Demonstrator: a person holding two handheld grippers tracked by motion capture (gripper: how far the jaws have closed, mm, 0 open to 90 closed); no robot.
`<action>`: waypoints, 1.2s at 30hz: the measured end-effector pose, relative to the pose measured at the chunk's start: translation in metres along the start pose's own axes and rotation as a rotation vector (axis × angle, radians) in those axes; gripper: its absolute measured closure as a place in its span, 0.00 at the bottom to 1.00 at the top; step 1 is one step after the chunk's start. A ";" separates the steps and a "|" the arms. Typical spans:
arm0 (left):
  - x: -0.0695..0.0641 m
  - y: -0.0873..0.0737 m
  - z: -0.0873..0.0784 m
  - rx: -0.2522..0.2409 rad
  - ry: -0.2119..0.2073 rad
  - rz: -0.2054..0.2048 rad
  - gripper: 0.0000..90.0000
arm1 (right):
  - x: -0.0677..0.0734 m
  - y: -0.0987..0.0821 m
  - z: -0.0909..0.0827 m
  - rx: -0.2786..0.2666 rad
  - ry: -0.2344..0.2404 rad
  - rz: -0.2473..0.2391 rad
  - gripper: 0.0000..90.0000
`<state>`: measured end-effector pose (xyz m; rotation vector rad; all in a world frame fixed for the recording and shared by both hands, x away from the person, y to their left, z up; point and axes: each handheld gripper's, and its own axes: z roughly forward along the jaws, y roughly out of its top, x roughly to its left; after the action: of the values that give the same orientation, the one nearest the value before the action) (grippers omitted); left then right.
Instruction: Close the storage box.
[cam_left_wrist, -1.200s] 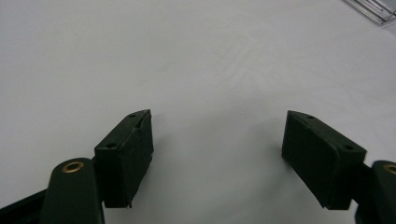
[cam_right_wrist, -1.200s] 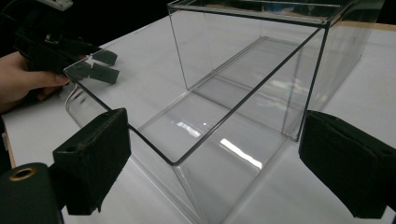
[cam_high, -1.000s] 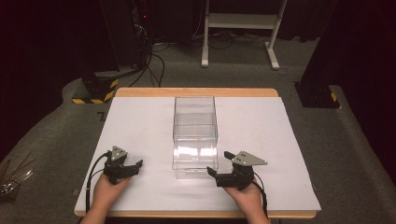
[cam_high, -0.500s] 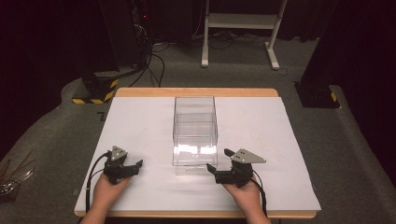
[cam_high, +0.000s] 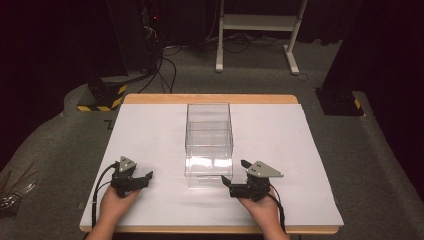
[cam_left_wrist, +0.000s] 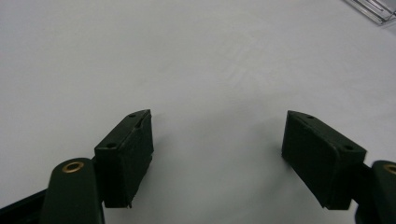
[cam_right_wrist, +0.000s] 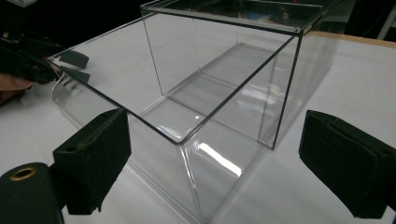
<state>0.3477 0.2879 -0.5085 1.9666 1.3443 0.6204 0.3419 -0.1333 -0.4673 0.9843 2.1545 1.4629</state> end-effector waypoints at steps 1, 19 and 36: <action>0.000 0.000 0.000 0.000 0.000 0.000 0.28 | 0.000 0.000 0.001 0.010 -0.008 0.002 0.11; 0.000 0.000 0.000 -0.001 -0.001 -0.004 0.28 | 0.001 -0.004 0.013 0.044 -0.037 -0.002 0.11; 0.000 0.000 0.000 0.002 -0.005 -0.003 0.28 | 0.004 -0.002 0.022 0.044 -0.066 -0.003 0.12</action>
<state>0.3480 0.2881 -0.5085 1.9660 1.3448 0.6131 0.3522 -0.1159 -0.4779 1.0289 2.1488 1.3677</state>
